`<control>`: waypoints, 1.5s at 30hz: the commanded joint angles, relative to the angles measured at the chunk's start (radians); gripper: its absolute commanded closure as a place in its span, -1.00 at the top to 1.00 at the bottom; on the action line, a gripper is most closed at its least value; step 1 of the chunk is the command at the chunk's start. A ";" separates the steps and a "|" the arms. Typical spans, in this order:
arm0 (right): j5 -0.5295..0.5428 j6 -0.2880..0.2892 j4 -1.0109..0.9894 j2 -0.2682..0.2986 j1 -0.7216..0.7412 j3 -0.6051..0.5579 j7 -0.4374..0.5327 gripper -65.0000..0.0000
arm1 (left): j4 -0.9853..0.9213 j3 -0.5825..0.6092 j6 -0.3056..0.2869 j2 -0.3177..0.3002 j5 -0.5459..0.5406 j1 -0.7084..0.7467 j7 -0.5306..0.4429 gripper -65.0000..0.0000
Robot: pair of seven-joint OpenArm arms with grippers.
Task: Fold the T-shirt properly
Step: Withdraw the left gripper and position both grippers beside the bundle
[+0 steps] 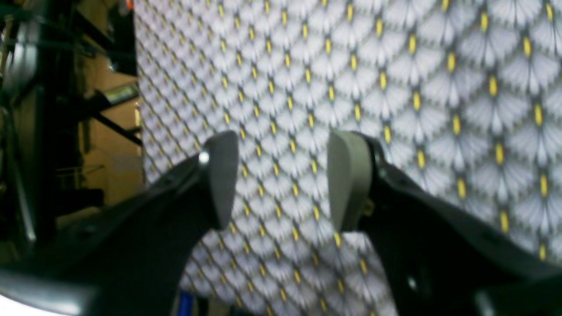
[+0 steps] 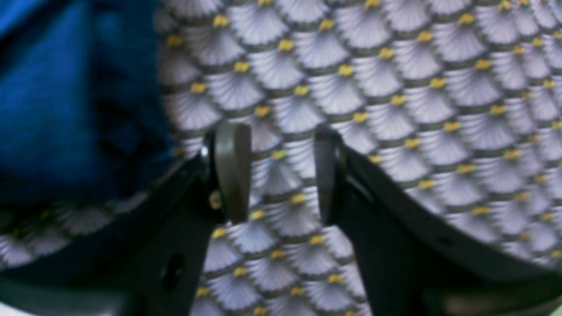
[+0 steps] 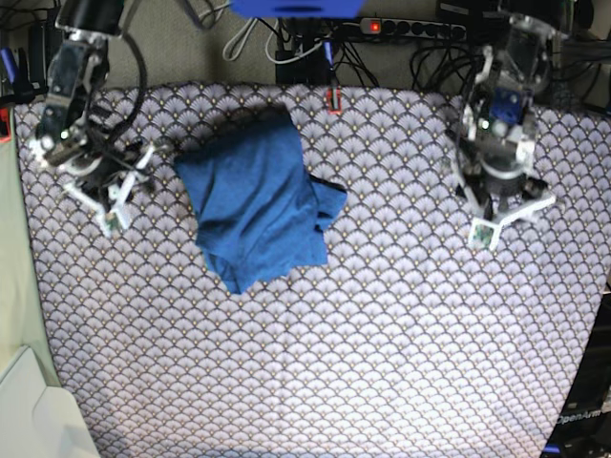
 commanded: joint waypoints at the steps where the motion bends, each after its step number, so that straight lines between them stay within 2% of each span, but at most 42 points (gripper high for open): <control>1: 0.006 -0.001 0.016 0.009 0.008 -0.006 0.025 -0.23 | 0.016 -0.017 0.002 -0.006 0.010 0.002 -0.013 -0.02; 7: 0.008 -0.001 0.019 0.001 -0.033 -0.082 0.054 -0.23 | 0.019 -0.052 0.000 -0.007 0.010 0.047 -0.012 -0.03; 12: 0.008 -0.001 0.019 -0.025 -0.050 -0.118 0.057 -0.23 | 0.020 -0.070 -0.001 -0.013 0.010 0.047 0.073 -0.03; 19: 0.008 -0.001 0.036 -0.042 -0.094 -0.207 0.059 -0.23 | 0.022 -0.126 -0.001 -0.017 0.010 0.068 0.074 -0.03; 22: 0.008 -0.001 0.078 -0.054 -0.128 -0.241 0.059 -0.23 | 0.022 -0.133 -0.001 -0.040 0.010 0.077 0.073 -0.03; 28: 0.008 -0.001 0.139 -0.057 -0.157 -0.261 0.059 -0.23 | 0.023 -0.139 -0.001 -0.033 0.010 0.079 0.071 -0.03; 32: 0.006 -0.001 0.142 -0.044 -0.159 -0.188 0.057 -0.23 | 0.054 -0.139 -0.001 0.029 -0.006 0.066 0.069 -0.03; 36: 0.005 -0.001 0.159 -0.022 -0.148 -0.076 0.057 -0.23 | 0.112 -0.139 -0.001 0.103 -0.083 0.040 0.080 -0.02; 39: 0.008 -0.001 0.228 0.004 -0.148 -0.068 0.055 -0.26 | 0.125 -0.141 -0.001 0.154 -0.125 0.036 0.080 -0.02; 41: 0.008 -0.001 0.302 0.001 -0.150 -0.074 0.049 -0.39 | 0.126 -0.141 -0.001 0.195 -0.154 0.036 0.080 -0.01; 45: 0.006 -0.001 0.348 -0.039 -0.120 -0.137 0.045 -0.83 | 0.126 -0.141 -0.001 0.263 -0.270 0.031 0.080 -0.01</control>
